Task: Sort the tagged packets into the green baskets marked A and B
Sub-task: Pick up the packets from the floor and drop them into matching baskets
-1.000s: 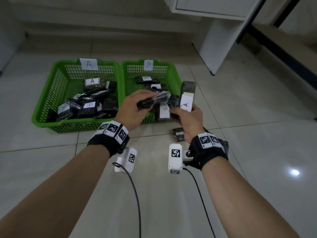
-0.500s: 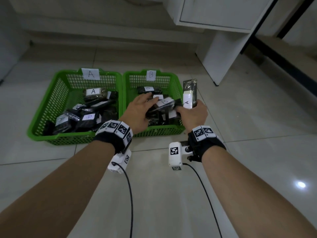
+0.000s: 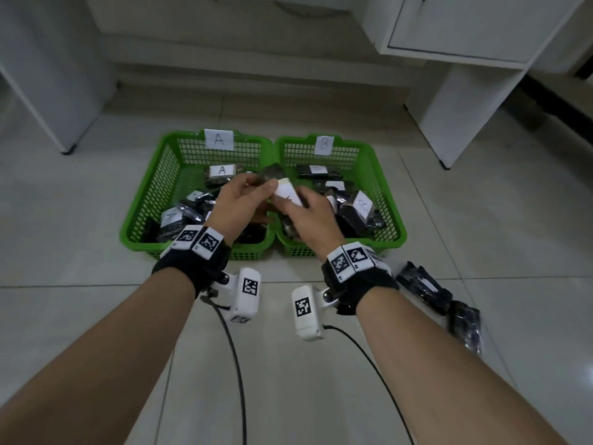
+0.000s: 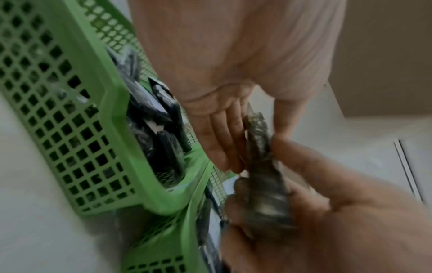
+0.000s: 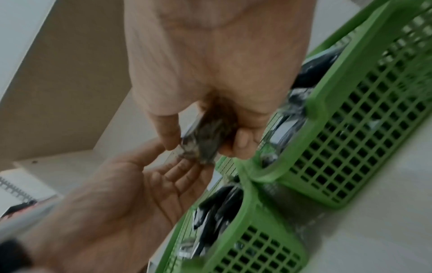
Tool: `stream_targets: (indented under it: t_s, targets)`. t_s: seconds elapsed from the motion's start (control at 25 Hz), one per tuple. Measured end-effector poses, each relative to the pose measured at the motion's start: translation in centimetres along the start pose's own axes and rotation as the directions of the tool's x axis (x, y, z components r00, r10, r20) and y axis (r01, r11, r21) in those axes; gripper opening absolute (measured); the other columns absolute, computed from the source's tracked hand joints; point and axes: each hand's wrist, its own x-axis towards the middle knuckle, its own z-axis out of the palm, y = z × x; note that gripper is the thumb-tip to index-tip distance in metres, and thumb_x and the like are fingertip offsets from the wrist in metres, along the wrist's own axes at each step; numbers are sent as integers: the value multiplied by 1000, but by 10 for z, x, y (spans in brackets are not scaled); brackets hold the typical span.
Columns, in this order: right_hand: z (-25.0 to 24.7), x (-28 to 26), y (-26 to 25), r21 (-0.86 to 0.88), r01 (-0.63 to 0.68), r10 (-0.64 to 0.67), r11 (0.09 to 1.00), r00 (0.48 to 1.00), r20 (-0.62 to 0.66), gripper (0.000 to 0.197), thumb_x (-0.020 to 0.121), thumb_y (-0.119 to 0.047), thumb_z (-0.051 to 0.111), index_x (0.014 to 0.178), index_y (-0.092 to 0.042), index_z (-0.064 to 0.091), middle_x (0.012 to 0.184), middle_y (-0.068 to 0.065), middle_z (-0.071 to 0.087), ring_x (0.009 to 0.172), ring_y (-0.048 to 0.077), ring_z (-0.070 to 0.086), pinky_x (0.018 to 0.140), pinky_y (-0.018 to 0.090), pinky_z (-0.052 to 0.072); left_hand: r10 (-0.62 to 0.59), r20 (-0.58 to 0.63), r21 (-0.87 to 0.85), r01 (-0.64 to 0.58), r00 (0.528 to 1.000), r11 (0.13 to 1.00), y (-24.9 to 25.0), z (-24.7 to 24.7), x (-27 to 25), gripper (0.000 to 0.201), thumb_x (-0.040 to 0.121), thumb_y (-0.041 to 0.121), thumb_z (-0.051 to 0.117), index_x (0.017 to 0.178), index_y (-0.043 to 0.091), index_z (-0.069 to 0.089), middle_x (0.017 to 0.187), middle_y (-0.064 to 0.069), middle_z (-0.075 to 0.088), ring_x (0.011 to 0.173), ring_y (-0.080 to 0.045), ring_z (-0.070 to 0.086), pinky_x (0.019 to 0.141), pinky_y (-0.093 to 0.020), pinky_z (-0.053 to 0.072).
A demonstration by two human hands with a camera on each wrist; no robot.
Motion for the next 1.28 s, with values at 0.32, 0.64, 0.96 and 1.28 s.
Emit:
stream_targets:
  t_s: [0.32, 0.64, 0.96, 1.28]
  targets:
    - [61, -25, 18, -383, 199, -219, 902, 976, -9, 53, 86, -25, 71, 136, -16, 54, 122, 1, 54, 107, 16, 56, 94, 33, 51, 55, -448, 631, 272, 892, 727, -10, -102, 28, 33, 89, 30, 66, 107, 2, 67, 111, -19, 70, 103, -36, 64, 77, -30, 43]
    - [-12, -73, 77, -395, 217, -357, 893, 875, -328, 25, 81, -5, 67, 105, -12, 61, 96, 0, 55, 85, 17, 52, 71, 18, 39, 441, -196, 903, -14, 876, 428, -7, -17, -7, 42, 82, 36, 56, 117, 15, 58, 127, -10, 53, 122, -34, 43, 102, -47, 30]
    - [-141, -93, 155, -365, -207, -146, 908, 661, -736, 34, 68, 3, 64, 101, -7, 64, 112, 13, 61, 106, 37, 58, 94, 47, 46, 371, 638, 605, -738, 674, 300, -50, 148, -75, 10, 86, 16, 54, 95, 15, 58, 101, -2, 55, 91, -20, 51, 78, -36, 46]
    - [-228, -81, 189, -204, -146, 30, 968, 875, -483, 22, 77, -27, 72, 98, -21, 78, 89, -1, 75, 83, 20, 67, 78, 29, 52, 25, 506, 822, -491, 862, 290, -134, 223, -70, 45, 91, 34, 63, 129, 14, 52, 127, -10, 55, 118, -31, 49, 101, -37, 40]
